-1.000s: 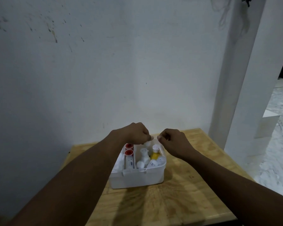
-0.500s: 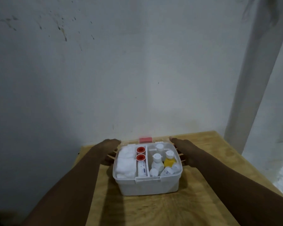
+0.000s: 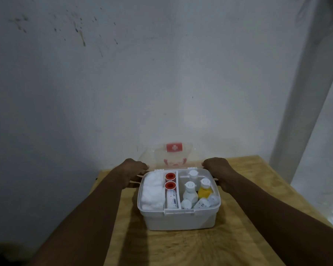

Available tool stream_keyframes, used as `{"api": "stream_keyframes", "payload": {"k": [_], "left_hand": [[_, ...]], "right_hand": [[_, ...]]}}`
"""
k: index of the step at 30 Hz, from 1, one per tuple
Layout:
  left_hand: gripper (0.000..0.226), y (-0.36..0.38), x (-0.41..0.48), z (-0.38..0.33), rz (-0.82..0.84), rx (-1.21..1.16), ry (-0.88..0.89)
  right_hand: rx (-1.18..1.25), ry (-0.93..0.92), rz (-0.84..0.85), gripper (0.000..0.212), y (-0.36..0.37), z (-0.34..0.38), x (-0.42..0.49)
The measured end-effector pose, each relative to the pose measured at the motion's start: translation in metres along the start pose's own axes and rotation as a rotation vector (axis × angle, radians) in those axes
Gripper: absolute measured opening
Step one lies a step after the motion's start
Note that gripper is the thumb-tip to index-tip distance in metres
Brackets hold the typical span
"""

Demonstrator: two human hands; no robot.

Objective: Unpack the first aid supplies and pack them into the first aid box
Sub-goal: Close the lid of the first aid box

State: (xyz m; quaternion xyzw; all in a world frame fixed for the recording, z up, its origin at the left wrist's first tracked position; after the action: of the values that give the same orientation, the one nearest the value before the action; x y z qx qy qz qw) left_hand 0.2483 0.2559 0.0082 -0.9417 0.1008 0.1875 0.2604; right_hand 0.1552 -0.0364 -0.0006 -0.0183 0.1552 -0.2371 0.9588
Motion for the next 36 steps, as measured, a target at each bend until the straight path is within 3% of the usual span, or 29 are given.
{"api": "stream_keyframes", "payload": {"k": [5,16,24,31,36], "left_hand": [[0.027,-0.003,-0.008,-0.01,0.033,-0.051,0.025],[0.058,-0.016,-0.027,-0.02,0.017,-0.173,0.115],[0.048,-0.027,-0.049,-0.011,-0.004,-0.066,0.166],[0.043,-0.017,-0.062,0.0,-0.004,0.081,0.16],[0.061,0.008,-0.071,-0.012,-0.046,0.084,0.219]], "right_hand": [[0.064,-0.045,0.014,0.021,0.0,0.01,-0.004],[0.08,-0.138,-0.036,0.021,-0.021,0.034,-0.036],[0.007,-0.206,-0.027,0.024,-0.035,0.031,-0.065],[-0.329,-0.466,-0.028,0.031,-0.026,0.025,-0.079],[-0.655,-0.675,-0.068,0.066,0.009,0.031,-0.105]]}}
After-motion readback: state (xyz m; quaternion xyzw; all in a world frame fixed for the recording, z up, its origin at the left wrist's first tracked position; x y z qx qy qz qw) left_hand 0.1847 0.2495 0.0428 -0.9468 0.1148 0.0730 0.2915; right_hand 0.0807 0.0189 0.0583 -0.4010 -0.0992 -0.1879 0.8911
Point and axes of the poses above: each hand's wrist, its own x-axis towards the middle knuckle, its own y-axis out of the palm, z = x × y, the point moved 8 cm from there along x, towards the middle knuckle, and after that the axes turned 4 degrees about x, right-handed, at the moved point
